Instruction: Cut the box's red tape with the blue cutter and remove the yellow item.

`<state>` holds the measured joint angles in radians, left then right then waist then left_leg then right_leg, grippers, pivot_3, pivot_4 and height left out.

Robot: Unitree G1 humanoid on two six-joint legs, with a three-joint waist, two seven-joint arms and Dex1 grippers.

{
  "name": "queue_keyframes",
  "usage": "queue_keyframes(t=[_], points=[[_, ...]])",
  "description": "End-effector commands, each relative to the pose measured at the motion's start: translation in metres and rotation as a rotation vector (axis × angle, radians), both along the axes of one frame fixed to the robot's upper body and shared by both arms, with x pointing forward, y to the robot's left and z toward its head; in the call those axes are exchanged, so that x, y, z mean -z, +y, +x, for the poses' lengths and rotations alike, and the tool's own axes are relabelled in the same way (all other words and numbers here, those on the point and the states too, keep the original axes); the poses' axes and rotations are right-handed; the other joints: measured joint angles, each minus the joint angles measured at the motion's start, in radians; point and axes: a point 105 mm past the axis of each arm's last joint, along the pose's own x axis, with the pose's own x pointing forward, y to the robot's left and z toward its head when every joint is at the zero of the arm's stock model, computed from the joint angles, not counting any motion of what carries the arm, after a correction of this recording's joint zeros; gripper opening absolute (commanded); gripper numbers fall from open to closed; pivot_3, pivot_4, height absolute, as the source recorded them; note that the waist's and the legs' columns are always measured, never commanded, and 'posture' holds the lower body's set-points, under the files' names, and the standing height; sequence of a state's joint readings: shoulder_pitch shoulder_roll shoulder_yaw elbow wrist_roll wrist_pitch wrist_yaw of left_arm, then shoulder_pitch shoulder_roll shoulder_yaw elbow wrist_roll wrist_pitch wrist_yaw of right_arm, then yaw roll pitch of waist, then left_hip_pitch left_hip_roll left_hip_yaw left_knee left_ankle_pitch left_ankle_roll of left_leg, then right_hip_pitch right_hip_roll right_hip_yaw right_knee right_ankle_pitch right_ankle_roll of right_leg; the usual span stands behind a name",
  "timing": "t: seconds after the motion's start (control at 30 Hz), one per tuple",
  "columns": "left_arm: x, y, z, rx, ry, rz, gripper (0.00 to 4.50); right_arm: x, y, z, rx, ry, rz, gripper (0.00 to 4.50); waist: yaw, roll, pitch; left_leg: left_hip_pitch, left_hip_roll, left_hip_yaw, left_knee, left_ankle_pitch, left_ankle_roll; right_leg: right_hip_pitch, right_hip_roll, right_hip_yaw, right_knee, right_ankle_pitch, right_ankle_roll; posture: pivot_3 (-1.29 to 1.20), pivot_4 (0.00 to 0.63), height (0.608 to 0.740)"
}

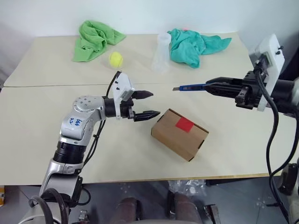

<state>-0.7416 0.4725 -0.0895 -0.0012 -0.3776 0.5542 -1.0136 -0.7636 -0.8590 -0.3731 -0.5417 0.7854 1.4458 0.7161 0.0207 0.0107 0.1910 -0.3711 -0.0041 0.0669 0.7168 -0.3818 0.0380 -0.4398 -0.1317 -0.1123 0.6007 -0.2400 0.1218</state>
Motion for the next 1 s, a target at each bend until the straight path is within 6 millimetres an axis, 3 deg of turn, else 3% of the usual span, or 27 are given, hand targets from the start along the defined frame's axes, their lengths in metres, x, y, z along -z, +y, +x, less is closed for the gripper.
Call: queue_keyframes(t=[0.03,0.3,0.33,0.73,1.0], points=[[-0.002,-0.02,-0.017,0.13,0.059,0.037,2.68,0.0,0.003,-0.017,-0.048,-0.075,-0.066,0.31,0.002,0.0,0.0,0.0,0.0,0.0,0.0,0.0,0.0,0.0,0.0,0.0,0.0,0.0,0.0,0.0,0.15,0.74],[0.014,-0.042,-0.02,0.196,0.118,0.095,0.19,0.012,-0.004,-0.022,-0.034,-0.13,-0.126,0.31,0.004,0.0,0.0,0.0,-0.001,0.0,0.001,0.001,0.002,0.004,0.0,0.001,-0.005,0.002,0.004,0.0,0.15,0.74],[0.015,-0.044,-0.019,0.197,0.109,0.099,0.09,0.011,-0.005,-0.021,-0.03,-0.139,-0.121,0.31,0.004,0.0,0.0,0.001,-0.001,-0.001,0.001,0.001,0.002,0.005,0.0,0.001,-0.006,0.002,0.004,0.0,0.15,0.74],[0.041,-0.06,-0.005,0.191,0.096,0.156,0.09,0.02,-0.005,-0.009,-0.012,-0.147,-0.137,0.31,0.006,0.0,0.0,0.002,-0.001,-0.002,0.001,0.001,0.003,0.008,0.0,0.0,-0.009,0.003,0.005,0.0,0.15,0.74],[0.051,-0.059,-0.002,0.185,0.08,0.203,0.09,0.032,-0.002,-0.011,-0.041,-0.106,-0.161,0.31,0.006,0.0,0.0,0.002,-0.001,-0.002,0.001,0.001,0.004,0.009,0.0,-0.001,-0.009,0.003,0.005,0.0,0.15,0.74]])
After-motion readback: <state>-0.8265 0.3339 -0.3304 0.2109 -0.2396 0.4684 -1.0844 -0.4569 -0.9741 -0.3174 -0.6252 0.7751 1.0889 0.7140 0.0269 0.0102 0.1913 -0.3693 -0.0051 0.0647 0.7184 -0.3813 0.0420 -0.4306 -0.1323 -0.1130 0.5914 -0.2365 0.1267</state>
